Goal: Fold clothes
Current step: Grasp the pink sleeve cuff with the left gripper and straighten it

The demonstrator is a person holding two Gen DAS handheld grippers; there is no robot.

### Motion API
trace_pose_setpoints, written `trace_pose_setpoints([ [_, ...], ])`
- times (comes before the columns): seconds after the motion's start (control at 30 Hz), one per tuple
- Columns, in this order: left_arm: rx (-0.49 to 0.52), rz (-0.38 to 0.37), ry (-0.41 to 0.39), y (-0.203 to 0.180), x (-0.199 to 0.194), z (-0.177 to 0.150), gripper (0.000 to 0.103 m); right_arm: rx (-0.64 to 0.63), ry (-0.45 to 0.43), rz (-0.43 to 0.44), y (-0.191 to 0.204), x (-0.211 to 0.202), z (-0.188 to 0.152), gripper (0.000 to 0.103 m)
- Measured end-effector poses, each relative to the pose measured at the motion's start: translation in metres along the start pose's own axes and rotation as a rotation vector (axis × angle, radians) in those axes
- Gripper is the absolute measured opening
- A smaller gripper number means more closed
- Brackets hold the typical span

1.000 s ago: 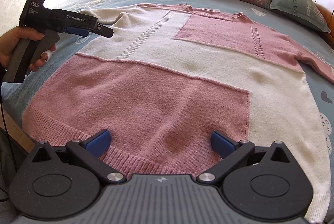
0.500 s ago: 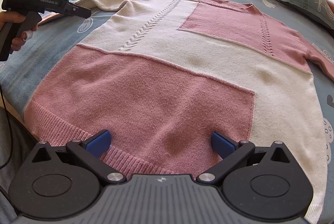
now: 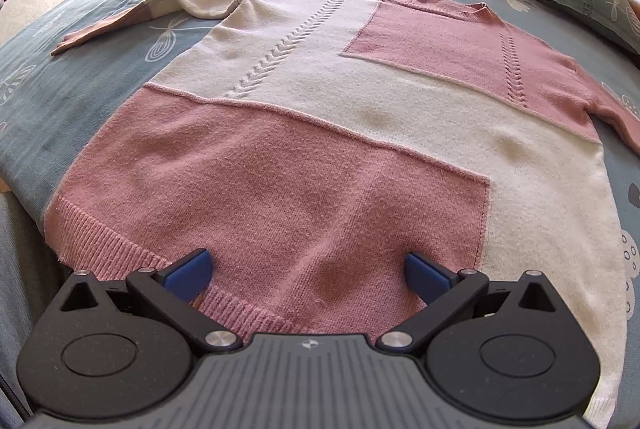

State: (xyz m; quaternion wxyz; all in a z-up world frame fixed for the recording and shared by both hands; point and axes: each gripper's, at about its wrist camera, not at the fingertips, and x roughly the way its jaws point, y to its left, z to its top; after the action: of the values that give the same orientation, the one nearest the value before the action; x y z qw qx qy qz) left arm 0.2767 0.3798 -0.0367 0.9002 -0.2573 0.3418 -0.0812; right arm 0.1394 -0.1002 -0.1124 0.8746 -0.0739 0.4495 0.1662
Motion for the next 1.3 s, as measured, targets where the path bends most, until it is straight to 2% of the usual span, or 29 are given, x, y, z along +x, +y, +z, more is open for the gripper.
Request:
trace_pose_setpoints([
  [0.1, -0.172, -0.021, 0.029, 0.036, 0.024, -0.029, 0.068, 0.003, -0.01, -0.004, 0.0, 0.0, -0.001, 0.103],
  [0.2, -0.329, -0.028, 0.046, 0.067, 0.043, -0.056, 0.067, 0.002, -0.01, -0.004, 0.0, 0.0, -0.001, 0.103],
  [0.27, -0.393, -0.068, 0.005, 0.078, 0.047, -0.067, 0.067, 0.001, -0.009, -0.002, 0.0, 0.0, 0.0, 0.103],
  [0.33, -0.432, -0.089, -0.036, 0.085, 0.049, -0.07, 0.066, 0.0, -0.011, -0.003, 0.0, 0.0, -0.001, 0.103],
  [0.47, -0.499, -0.095, -0.091, 0.098, 0.057, -0.068, 0.058, 0.005, -0.016, -0.013, 0.001, 0.002, 0.001, 0.103],
  [0.63, -0.575, -0.089, -0.16, 0.113, 0.069, -0.065, 0.037, 0.013, -0.007, -0.026, 0.002, 0.005, 0.006, 0.103],
  [0.77, -0.591, -0.08, -0.172, 0.121, 0.079, -0.06, 0.022, 0.018, -0.002, -0.033, 0.002, 0.006, 0.008, 0.103],
  [0.83, -0.645, -0.094, -0.184, 0.127, 0.08, -0.062, 0.017, 0.021, 0.001, -0.035, 0.003, 0.007, 0.008, 0.103],
  [0.9, -0.653, -0.095, -0.191, 0.129, 0.081, -0.064, 0.014, 0.022, 0.003, -0.036, 0.003, 0.007, 0.009, 0.103],
  [1.07, -0.598, -0.009, -0.153, 0.118, 0.082, -0.05, 0.011, 0.029, 0.006, -0.044, 0.004, 0.007, 0.01, 0.103],
  [1.13, -0.52, 0.041, -0.151, 0.107, 0.08, -0.04, 0.01, 0.029, 0.009, -0.044, 0.004, 0.006, 0.01, 0.103],
  [1.2, -0.474, 0.061, -0.145, 0.102, 0.08, -0.027, 0.007, 0.029, 0.01, -0.043, 0.004, 0.006, 0.01, 0.103],
  [1.3, -0.396, 0.074, -0.185, 0.091, 0.074, 0.0, 0.007, 0.029, 0.014, -0.043, 0.004, 0.006, 0.01, 0.103],
])
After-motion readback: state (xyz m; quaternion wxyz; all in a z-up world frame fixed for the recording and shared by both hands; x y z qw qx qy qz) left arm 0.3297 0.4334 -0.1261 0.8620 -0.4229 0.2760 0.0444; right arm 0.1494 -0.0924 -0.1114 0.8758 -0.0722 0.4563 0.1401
